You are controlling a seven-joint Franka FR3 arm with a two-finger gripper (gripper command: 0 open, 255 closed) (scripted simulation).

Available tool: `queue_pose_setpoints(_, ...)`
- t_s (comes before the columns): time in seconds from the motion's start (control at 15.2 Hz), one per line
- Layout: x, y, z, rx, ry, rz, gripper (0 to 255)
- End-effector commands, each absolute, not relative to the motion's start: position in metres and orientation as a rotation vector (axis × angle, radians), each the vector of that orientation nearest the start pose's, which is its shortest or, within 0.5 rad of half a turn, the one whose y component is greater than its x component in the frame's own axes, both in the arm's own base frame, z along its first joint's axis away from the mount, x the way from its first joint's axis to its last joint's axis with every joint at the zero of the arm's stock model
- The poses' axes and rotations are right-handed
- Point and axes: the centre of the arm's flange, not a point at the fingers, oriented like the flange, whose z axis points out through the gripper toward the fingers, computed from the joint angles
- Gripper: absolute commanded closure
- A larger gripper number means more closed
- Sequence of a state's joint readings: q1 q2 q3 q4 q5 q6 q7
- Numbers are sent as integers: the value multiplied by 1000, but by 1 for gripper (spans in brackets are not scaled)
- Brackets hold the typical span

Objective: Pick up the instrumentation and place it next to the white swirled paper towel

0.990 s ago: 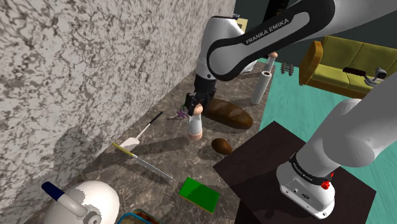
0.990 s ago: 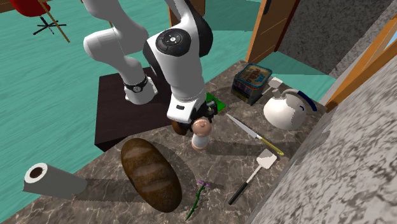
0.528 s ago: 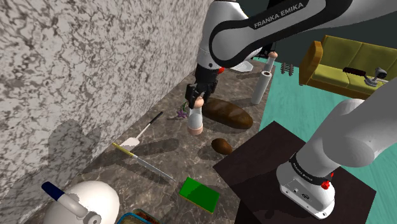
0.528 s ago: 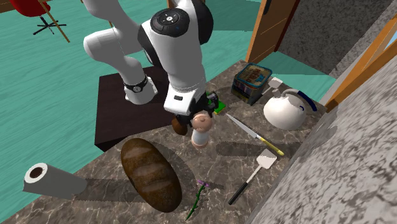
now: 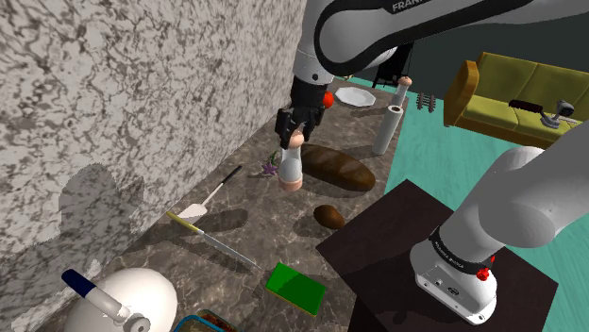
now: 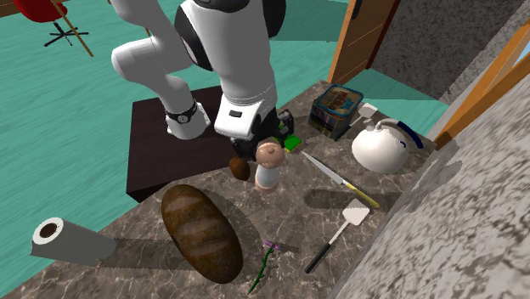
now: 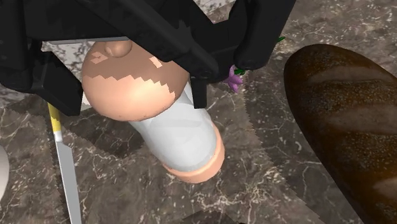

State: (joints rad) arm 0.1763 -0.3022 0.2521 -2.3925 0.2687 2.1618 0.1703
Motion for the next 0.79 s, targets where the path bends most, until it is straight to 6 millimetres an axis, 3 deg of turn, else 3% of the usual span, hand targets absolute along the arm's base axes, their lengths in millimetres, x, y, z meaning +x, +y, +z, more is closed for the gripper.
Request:
queue_pose_setpoints(0.0, 409, 202, 448, -2971, -159, -29, 255)
queue_pose_setpoints(0.73, 409, 202, 506, -2971, -159, -29, 255)
